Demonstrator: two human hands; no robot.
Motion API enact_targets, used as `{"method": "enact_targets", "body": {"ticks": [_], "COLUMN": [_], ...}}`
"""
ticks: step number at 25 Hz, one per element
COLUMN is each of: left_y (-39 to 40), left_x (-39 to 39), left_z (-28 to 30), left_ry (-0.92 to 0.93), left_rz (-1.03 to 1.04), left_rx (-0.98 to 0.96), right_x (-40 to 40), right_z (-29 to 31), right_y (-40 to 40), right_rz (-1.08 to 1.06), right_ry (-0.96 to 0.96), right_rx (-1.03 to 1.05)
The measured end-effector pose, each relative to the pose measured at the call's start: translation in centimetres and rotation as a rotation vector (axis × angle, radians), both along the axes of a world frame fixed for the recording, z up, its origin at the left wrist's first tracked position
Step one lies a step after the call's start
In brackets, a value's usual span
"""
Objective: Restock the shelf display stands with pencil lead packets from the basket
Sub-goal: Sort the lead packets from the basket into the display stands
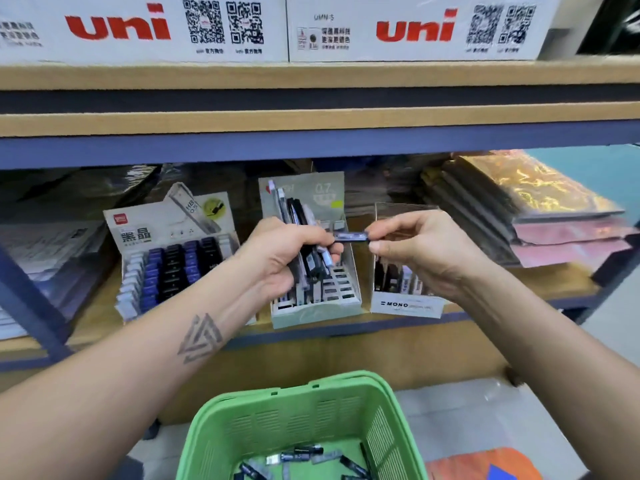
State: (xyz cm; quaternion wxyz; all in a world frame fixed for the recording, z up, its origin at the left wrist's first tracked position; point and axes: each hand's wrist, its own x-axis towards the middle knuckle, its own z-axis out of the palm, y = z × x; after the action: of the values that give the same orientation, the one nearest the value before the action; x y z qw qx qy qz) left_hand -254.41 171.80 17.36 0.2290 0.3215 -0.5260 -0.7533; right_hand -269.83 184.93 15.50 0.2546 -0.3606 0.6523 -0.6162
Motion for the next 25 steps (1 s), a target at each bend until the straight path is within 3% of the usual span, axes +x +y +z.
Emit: {"method": "enact_targets", "body": {"ticks": [17, 22, 25], "left_y": [3.5, 2.9, 2.7], "left_x": [-5.1, -5.3, -5.1], "left_z": [-2.0, -1.8, -1.5], "left_ry": [-0.056, -0.069, -0.083], "left_rz": [-0.100, -0.125, -0.140], "left_rx": [-0.058, -0.065, -0.071], "right_x": [-5.1, -5.1, -5.1], "right_z": [-1.6, -2.3, -2.0], "right_y": [5.4, 4.4, 4.3], "right_rz": [-0.153, -0.146, -0.207], "right_ry": [0.245, 0.640, 0.661], "right_rx": [0.086, 0.313, 0.325]}}
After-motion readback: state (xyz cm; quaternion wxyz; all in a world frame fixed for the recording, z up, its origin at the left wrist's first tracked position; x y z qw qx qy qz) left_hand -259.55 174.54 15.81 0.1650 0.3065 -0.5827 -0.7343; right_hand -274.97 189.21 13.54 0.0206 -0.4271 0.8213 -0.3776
